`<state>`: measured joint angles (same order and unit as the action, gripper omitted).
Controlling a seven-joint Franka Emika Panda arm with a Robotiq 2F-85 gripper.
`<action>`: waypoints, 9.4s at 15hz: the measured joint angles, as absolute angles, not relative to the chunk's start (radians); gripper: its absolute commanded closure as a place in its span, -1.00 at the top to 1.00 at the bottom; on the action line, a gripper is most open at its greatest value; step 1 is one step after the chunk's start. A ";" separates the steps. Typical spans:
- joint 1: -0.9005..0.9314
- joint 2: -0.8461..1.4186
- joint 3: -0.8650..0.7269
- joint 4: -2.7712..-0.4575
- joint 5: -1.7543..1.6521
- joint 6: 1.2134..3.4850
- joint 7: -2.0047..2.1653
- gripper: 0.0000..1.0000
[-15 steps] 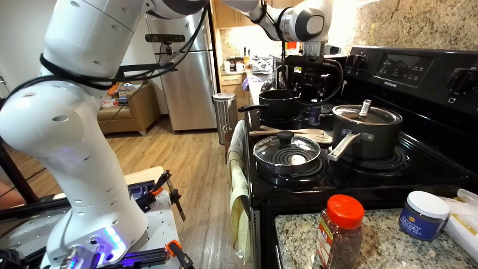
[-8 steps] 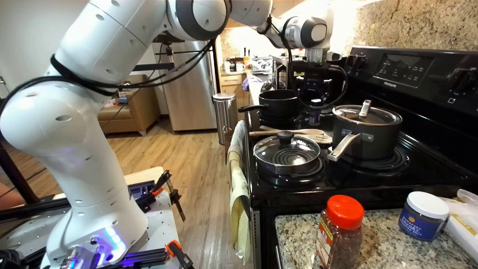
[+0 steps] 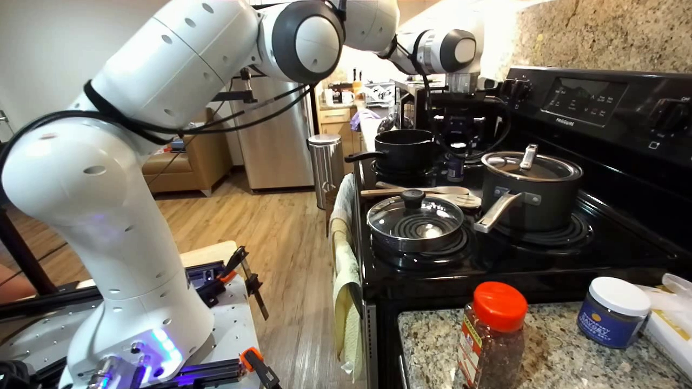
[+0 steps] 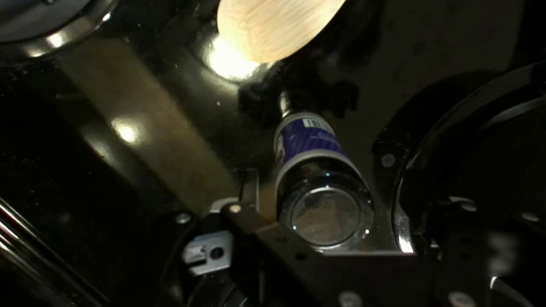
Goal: Move the bottle on the stovetop to the counter on the right
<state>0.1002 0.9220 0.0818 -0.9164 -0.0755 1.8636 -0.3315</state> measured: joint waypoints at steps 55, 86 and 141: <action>-0.041 -0.121 -0.106 -2.138 -0.033 2.479 0.335 0.00; -0.286 -0.186 -0.220 -2.220 -0.036 2.463 0.716 -0.50; -0.419 0.296 -0.447 -2.073 0.292 2.258 0.861 -0.50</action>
